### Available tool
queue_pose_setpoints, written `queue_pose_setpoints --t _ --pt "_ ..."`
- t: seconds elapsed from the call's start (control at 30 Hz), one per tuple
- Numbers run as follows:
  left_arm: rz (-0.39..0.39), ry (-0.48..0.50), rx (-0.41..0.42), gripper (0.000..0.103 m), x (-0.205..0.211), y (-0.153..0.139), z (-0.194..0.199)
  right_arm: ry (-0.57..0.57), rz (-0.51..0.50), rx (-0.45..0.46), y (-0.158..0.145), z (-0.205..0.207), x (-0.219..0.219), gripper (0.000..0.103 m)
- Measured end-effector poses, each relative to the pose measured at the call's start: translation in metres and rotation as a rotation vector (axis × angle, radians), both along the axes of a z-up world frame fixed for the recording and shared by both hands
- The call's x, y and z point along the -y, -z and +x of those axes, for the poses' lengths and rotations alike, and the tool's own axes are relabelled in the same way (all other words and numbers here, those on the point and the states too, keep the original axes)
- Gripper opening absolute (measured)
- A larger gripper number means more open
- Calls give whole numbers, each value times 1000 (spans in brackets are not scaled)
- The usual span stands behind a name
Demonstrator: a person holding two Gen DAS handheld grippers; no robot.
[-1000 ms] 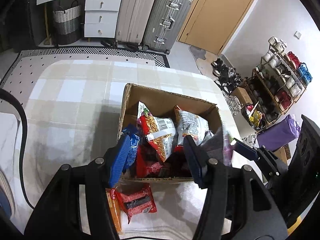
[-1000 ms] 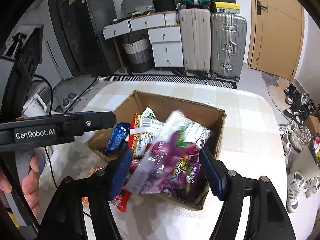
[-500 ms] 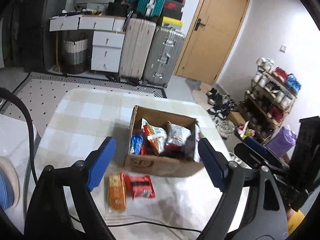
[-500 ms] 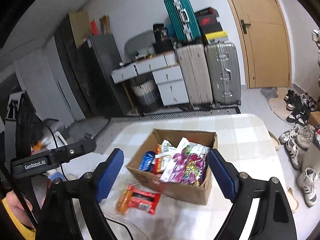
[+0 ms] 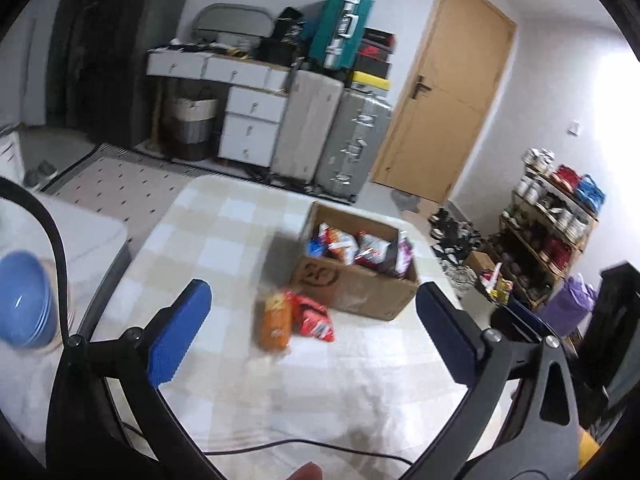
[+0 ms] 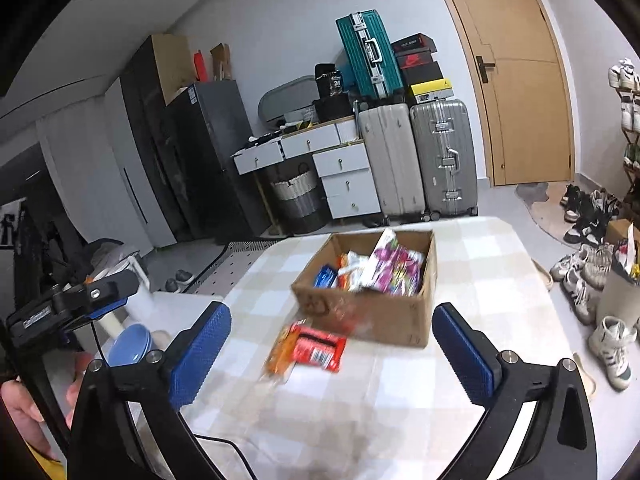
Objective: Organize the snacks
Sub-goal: 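Withdraw both tools from the box and move toward the remaining packets, then grasp the orange bread cake packet with the left tool while the right tool grasps the red packet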
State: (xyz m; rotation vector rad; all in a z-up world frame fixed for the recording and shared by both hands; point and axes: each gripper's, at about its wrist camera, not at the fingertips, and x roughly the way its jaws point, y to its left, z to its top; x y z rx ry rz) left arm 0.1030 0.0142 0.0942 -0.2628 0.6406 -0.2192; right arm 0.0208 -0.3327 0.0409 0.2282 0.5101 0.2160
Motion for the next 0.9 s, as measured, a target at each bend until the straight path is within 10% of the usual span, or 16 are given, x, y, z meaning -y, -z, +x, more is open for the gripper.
queue_pose_setpoints --t 0.43,0.67,0.9 --pt "69 -119 -126 102 -26 121 -11 60 -106 -30 88 -12 -33 102" --pt "164 -131 -9 102 -6 119 -5 87 -101 -5 110 -9 -27 102" --pt "171 -126 -59 102 2 119 23 83 -160 -17 113 5 -41 102"
